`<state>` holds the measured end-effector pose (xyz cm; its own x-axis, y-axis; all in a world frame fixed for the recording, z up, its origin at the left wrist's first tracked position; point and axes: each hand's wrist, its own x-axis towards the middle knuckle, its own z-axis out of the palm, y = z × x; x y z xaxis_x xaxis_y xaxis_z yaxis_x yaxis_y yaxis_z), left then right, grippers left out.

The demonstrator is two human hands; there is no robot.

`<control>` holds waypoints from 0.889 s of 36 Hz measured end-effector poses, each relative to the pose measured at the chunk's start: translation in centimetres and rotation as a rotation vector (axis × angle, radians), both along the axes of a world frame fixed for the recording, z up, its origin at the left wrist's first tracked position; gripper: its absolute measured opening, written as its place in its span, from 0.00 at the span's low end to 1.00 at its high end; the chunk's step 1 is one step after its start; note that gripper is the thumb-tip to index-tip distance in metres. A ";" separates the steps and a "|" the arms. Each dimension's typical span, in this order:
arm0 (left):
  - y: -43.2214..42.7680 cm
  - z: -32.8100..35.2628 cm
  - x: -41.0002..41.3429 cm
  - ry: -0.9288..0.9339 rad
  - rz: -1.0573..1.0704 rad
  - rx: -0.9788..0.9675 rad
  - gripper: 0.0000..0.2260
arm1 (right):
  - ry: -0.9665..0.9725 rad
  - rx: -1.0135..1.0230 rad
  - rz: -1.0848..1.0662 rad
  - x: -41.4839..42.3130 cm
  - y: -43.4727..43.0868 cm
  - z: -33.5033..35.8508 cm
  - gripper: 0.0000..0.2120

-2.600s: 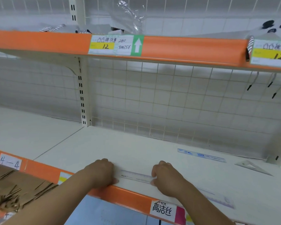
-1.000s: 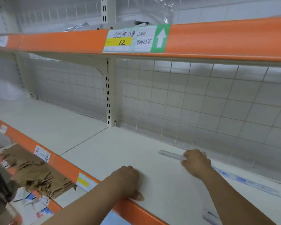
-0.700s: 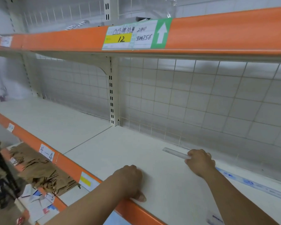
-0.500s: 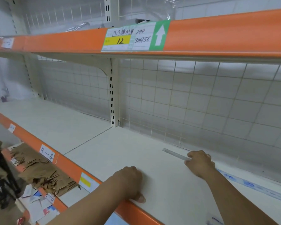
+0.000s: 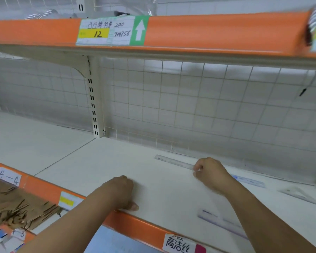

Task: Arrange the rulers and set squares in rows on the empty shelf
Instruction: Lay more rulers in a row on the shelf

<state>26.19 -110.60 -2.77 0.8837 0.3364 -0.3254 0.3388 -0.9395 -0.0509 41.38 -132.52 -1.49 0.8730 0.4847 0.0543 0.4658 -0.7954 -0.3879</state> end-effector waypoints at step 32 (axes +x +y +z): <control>-1.3 0.9 -0.8 -0.033 -0.107 -0.015 0.20 | 0.099 -0.313 0.030 -8.3 -6.4 -1.3 0.08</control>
<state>25.44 -111.87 -1.90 0.9245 0.2349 -0.3001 0.2378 -0.9709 -0.0274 33.11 -138.94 -2.74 0.8515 0.4903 -0.1860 0.4633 -0.8695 -0.1713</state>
